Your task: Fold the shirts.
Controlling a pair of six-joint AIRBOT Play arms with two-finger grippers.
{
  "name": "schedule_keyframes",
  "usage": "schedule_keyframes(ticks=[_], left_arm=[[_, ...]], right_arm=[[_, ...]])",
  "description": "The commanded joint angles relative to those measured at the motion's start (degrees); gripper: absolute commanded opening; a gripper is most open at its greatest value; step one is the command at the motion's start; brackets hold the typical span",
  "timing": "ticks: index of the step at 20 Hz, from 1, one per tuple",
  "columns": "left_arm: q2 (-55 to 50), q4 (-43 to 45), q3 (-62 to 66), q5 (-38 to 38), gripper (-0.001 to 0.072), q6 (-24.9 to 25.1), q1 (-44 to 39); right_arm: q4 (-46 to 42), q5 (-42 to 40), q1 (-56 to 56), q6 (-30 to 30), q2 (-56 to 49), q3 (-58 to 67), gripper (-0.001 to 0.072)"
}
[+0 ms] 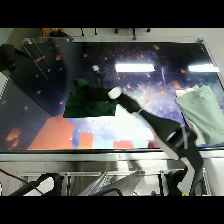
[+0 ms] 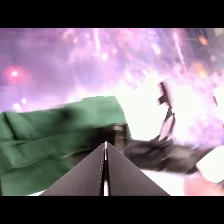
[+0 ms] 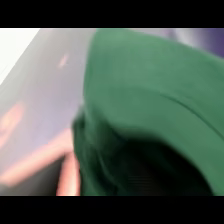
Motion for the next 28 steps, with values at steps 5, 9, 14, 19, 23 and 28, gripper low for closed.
schedule_keyframes(ticks=[5,9,14,19,23,28], left_arm=[[6.58,0.0,-15.13,3.04,0.0018,4.17,2.12],[6.6,0.07,-13.35,2.97,0.0017,4.15,2.12],[6.58,0.11,-8.96,0.39,0.0018,4.15,2.12],[6.58,0.11,-8.85,-0.37,0.0018,4.55,2.12],[6.58,0.13,-11.65,-0.11,0.0018,5.51,2.12],[6.45,0.11,-12.2,0.72,0.0018,6.1,2.1]], right_arm=[[0.98,6.34,5.68,-14.56,-5.62,9.55,0.0572],[-20.2,23.1,-6.88,9.51,-0.39,9.55,0.0572],[-28.26,41.66,-25.99,24.39,0.35,9.07,0.0581],[-27.71,43.78,-30.56,24.92,-3.82,2.62,0.0585],[-21.16,41.42,-26.71,22.27,-8.5,2.43,0.0648],[-13.16,34.93,-21.99,19.41,-10.67,2.45,0.0635]])
